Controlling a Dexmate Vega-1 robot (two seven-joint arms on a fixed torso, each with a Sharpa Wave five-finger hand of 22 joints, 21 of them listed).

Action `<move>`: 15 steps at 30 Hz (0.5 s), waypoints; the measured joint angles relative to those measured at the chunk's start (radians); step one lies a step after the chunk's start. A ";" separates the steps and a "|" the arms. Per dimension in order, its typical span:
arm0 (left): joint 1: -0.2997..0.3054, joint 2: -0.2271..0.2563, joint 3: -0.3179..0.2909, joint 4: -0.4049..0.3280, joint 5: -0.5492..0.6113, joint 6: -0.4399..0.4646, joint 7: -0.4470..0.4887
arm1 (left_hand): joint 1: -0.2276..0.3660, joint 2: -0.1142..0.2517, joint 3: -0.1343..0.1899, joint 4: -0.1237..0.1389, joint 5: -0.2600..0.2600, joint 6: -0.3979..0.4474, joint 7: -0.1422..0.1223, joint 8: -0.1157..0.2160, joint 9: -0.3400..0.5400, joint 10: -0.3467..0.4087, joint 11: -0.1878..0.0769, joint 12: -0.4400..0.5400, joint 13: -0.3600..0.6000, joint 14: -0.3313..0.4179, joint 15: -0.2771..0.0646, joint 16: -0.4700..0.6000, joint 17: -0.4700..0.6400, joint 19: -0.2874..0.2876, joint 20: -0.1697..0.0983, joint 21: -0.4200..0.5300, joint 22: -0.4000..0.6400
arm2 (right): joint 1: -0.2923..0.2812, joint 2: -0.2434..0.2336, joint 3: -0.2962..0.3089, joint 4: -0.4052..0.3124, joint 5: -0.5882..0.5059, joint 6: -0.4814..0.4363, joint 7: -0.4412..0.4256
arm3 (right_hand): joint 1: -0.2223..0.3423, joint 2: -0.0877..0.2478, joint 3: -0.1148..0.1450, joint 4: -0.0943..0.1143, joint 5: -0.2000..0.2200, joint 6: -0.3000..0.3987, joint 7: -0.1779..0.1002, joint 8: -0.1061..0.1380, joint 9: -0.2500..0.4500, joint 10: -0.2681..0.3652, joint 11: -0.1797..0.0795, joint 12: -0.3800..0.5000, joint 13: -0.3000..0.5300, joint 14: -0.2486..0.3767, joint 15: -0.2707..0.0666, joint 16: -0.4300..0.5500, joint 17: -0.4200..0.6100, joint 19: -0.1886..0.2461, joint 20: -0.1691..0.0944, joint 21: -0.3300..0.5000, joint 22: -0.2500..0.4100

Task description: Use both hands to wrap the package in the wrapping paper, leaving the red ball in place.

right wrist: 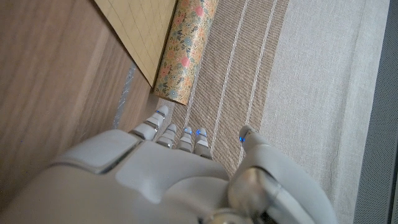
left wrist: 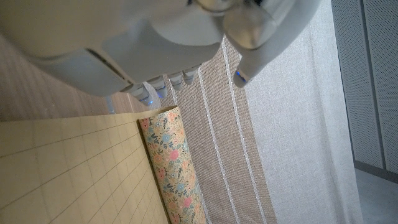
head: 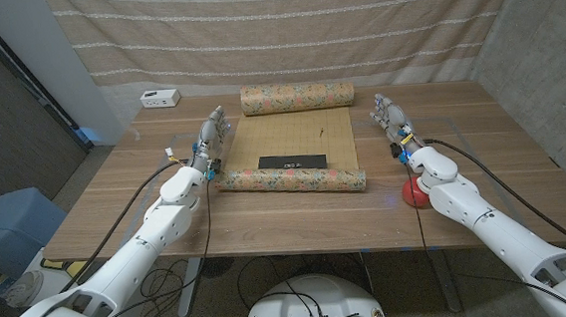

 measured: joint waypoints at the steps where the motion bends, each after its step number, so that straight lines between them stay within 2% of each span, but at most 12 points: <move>1: 0.000 0.000 0.000 0.000 0.003 -0.002 0.002 | 0.000 0.000 0.000 0.000 0.000 0.000 0.000 0.000 0.000 0.000 0.000 0.000 0.000 0.000 0.000 0.000 -0.002 0.000 0.000 0.000 0.000 | 0.001 0.000 -0.001 0.002 0.000 0.000 0.000 | 0.000 0.000 0.000 0.000 0.000 0.000 0.000 0.000 0.000 0.000 0.000 0.000 0.000 0.000 0.000 0.000 0.000 0.000 0.000 0.000 0.000; 5: 0.000 0.000 0.000 0.000 0.019 -0.009 0.011 | 0.000 0.000 0.004 0.004 0.000 0.000 0.000 0.000 0.000 0.000 0.000 0.000 0.000 0.000 0.000 0.000 -0.014 0.000 0.000 0.000 0.000 | 0.005 0.000 -0.005 0.008 0.000 0.000 0.000 | 0.004 0.004 0.006 -0.005 0.000 0.004 -0.004 0.000 0.000 0.004 -0.004 0.000 0.000 0.000 0.000 0.000 0.000 0.004 -0.003 0.000 0.000; 8: 0.000 0.000 0.000 0.000 0.037 -0.018 0.022 | 0.006 0.006 0.015 0.000 0.000 0.000 0.000 0.009 0.000 0.002 -0.002 0.000 0.000 0.000 0.000 0.001 -0.050 0.000 0.000 0.000 0.000 | 0.006 -0.001 -0.009 0.010 0.000 0.000 0.000 | 0.026 0.007 0.021 -0.021 0.000 0.028 -0.005 0.008 0.000 0.040 0.003 0.008 0.000 0.036 0.001 0.014 -0.001 0.037 -0.002 0.008 0.000; 9: -0.002 0.005 0.008 -0.006 0.048 -0.025 0.030 | 0.014 0.014 0.024 -0.004 0.000 0.000 0.000 0.015 0.000 0.002 -0.010 0.000 0.000 0.000 0.000 0.004 -0.079 0.000 0.000 0.002 0.000 | 0.006 -0.002 -0.010 0.011 -0.052 0.034 -0.025 | 0.047 0.010 0.032 -0.031 0.000 0.044 -0.003 0.010 0.000 0.062 0.007 0.013 0.000 0.057 0.001 0.018 -0.002 0.052 -0.003 0.012 0.000; 11: -0.001 0.006 0.010 -0.010 0.066 -0.037 0.042 | 0.046 0.019 0.041 -0.021 -0.012 -0.005 -0.005 0.022 0.000 0.001 -0.024 0.008 0.000 0.000 0.000 0.008 -0.152 0.010 0.010 0.011 -0.001 | 0.005 -0.005 -0.013 0.010 -0.062 0.040 -0.030 | 0.077 0.019 0.047 -0.056 -0.007 0.076 0.003 0.015 0.000 0.096 0.017 0.019 0.000 0.093 0.002 0.019 -0.003 0.078 -0.002 0.015 0.000; 15: 0.014 0.016 0.018 -0.031 0.149 -0.083 0.110 | 0.093 0.040 0.070 -0.051 -0.044 -0.003 -0.015 0.022 0.000 0.000 -0.025 0.013 0.000 -0.002 0.003 0.011 -0.272 0.057 0.035 0.012 -0.003 | -0.004 -0.021 -0.020 -0.009 -0.129 0.066 -0.069 | 0.130 0.016 0.071 -0.108 -0.025 0.120 0.014 0.015 0.000 0.147 0.050 0.019 0.000 0.134 0.000 0.019 -0.003 0.119 -0.004 0.022 0.000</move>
